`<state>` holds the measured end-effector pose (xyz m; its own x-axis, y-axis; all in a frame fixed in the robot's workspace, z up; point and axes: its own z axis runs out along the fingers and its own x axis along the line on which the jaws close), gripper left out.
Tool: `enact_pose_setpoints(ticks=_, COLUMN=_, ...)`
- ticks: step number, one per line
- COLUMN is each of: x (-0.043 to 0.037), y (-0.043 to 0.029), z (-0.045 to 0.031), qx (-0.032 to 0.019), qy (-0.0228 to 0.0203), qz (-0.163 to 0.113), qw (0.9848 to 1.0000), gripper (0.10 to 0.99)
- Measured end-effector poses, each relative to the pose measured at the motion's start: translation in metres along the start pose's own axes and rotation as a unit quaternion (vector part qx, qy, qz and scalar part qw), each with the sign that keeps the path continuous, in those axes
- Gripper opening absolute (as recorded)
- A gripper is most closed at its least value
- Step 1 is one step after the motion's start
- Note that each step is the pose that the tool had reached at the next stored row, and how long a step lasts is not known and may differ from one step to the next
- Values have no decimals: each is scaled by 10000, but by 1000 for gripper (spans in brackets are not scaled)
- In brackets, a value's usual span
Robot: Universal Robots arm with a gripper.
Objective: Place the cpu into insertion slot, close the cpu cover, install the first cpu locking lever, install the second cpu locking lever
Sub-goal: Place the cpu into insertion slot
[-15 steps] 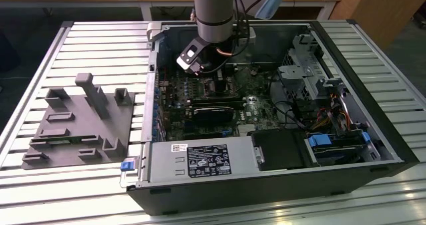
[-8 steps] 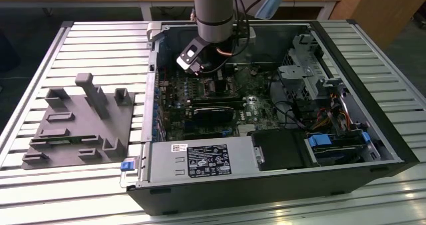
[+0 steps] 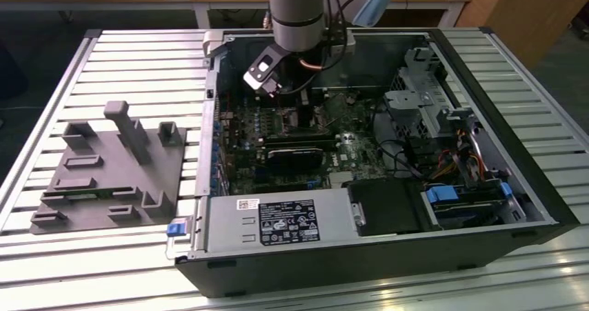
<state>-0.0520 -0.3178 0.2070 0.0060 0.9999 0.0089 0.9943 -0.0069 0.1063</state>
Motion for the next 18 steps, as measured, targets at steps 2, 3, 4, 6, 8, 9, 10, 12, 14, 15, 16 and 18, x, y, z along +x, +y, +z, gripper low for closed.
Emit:
enact_pose_setpoints(ticks=2, x=0, y=5, z=-44, qx=0, qy=0, qz=0, qw=10000, gripper=612)
enact_pose_setpoints(ticks=3, x=1, y=7, z=-66, qx=-1, qy=1, qz=0, qw=10000, gripper=612)
enact_pose_setpoints(ticks=4, x=1, y=10, z=-89, qx=0, qy=0, qz=0, qw=10000, gripper=612)
enact_pose_setpoints(ticks=6, x=1, y=15, z=-137, qx=0, qy=0, qz=0, qw=10000, gripper=612)
enact_pose_setpoints(ticks=8, x=1, y=19, z=-177, qx=0, qy=0, qz=0, qw=10000, gripper=612)
enact_pose_setpoints(ticks=9, x=2, y=19, z=-179, qx=0, qy=1, qz=0, qw=10000, gripper=612)
enact_pose_setpoints(ticks=10, x=2, y=19, z=-179, qx=0, qy=1, qz=0, qw=10000, gripper=612)
enact_pose_setpoints(ticks=12, x=2, y=19, z=-179, qx=-1, qy=1, qz=0, qw=10000, gripper=612)
enact_pose_setpoints(ticks=14, x=2, y=19, z=-180, qx=0, qy=0, qz=0, qw=10000, gripper=612)
enact_pose_setpoints(ticks=15, x=2, y=19, z=-180, qx=0, qy=0, qz=0, qw=10000, gripper=596)
enact_pose_setpoints(ticks=16, x=2, y=20, z=-180, qx=0, qy=1, qz=0, qw=10000, gripper=533)
enact_pose_setpoints(ticks=18, x=2, y=20, z=-181, qx=0, qy=0, qz=0, qw=10000, gripper=475)
